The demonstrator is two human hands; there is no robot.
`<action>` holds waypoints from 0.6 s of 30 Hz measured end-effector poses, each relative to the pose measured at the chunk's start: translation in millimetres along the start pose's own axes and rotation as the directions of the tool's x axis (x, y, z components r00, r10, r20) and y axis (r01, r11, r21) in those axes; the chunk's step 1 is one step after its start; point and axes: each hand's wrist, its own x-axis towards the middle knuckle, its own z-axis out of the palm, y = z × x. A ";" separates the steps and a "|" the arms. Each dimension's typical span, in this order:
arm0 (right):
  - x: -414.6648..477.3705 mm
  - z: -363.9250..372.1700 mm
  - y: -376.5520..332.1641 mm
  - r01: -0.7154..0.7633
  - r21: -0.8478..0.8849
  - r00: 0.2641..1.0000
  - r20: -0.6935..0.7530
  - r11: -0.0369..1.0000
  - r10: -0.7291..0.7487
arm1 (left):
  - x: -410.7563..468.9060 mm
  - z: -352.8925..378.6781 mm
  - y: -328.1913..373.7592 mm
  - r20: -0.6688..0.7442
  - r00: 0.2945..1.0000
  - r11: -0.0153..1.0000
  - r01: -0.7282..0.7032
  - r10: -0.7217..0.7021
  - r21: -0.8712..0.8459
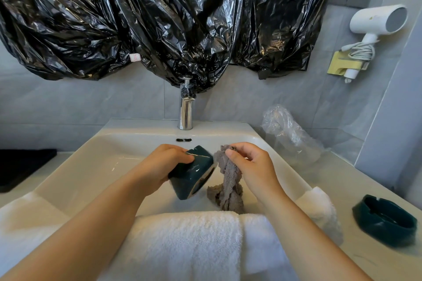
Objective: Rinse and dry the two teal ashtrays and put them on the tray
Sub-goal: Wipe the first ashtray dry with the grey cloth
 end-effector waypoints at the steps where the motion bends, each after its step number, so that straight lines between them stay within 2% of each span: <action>1: 0.3 0.2 0.6 -0.012 0.012 1.000 -0.012 1.000 0.012 | -1.0 -0.2 -0.3 0.021 1.000 1.000 -0.014 0.014 -0.002; 4: 2.3 -1.6 1.8 -0.039 0.077 0.995 -0.089 0.996 0.046 | -2.5 1.0 -0.6 0.035 0.997 0.998 -0.067 0.066 0.011; 8: 2.2 -3.4 0.5 0.014 0.098 0.984 -0.178 0.995 0.004 | -3.2 2.7 -0.9 0.038 0.989 0.987 -0.143 0.141 0.076; 12: -1.2 -1.5 -5.7 0.081 0.087 0.989 -0.134 0.993 -0.069 | -2.9 5.7 -2.2 0.053 0.983 0.971 -0.183 0.177 0.155; 18: -5.2 10.8 -9.0 0.163 -0.091 0.983 -0.066 0.982 -0.170 | -6.3 9.0 -0.7 0.060 0.980 0.964 -0.199 0.191 0.179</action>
